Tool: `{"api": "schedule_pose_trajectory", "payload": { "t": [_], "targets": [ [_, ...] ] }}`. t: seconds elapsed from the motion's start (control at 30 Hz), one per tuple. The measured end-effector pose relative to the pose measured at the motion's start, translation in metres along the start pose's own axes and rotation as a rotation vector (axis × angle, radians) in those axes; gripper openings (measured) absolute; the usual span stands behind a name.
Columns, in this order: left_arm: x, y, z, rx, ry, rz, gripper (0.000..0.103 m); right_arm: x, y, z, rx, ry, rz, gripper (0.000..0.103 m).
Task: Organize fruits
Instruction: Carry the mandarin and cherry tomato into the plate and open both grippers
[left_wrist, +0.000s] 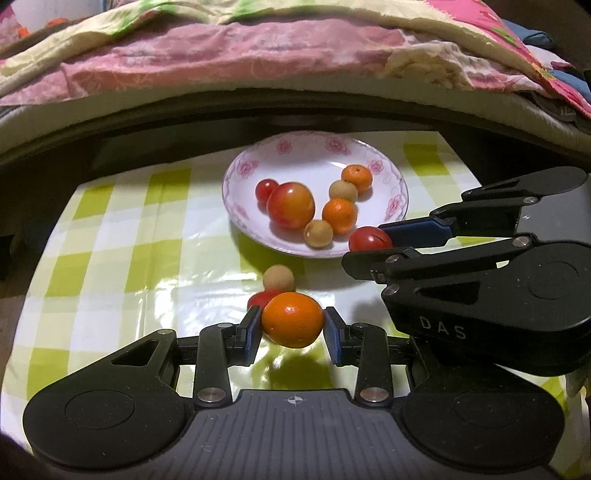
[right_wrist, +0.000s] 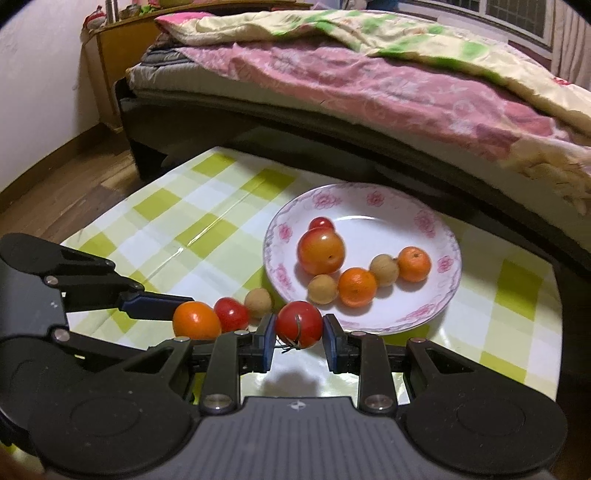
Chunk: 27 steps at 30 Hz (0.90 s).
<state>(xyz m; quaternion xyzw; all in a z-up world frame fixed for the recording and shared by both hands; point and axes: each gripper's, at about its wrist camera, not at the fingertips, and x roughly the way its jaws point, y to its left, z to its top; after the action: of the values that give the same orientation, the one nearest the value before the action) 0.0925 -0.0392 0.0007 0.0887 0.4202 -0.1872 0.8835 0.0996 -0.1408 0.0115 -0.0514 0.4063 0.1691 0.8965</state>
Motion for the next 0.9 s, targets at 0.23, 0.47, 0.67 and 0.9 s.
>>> {"api": "schedule_pose_trajectory", "payload": {
  "t": [0.23,0.47,0.67,0.9],
  "targets": [
    [0.007,-0.002,0.005,0.011,-0.015,0.0,0.043,-0.004,-0.008,0.001,0.02,-0.024,-0.033,0.03],
    [0.013,-0.003,0.013,0.021,-0.033,0.0,0.043,-0.007,-0.018,0.003,0.042,-0.045,-0.068,0.03],
    [0.02,-0.006,0.021,0.024,-0.043,0.003,0.043,-0.008,-0.028,0.007,0.067,-0.063,-0.099,0.03],
    [0.024,-0.006,0.028,0.023,-0.048,0.004,0.043,-0.007,-0.033,0.008,0.081,-0.069,-0.115,0.03]
  ]
}}
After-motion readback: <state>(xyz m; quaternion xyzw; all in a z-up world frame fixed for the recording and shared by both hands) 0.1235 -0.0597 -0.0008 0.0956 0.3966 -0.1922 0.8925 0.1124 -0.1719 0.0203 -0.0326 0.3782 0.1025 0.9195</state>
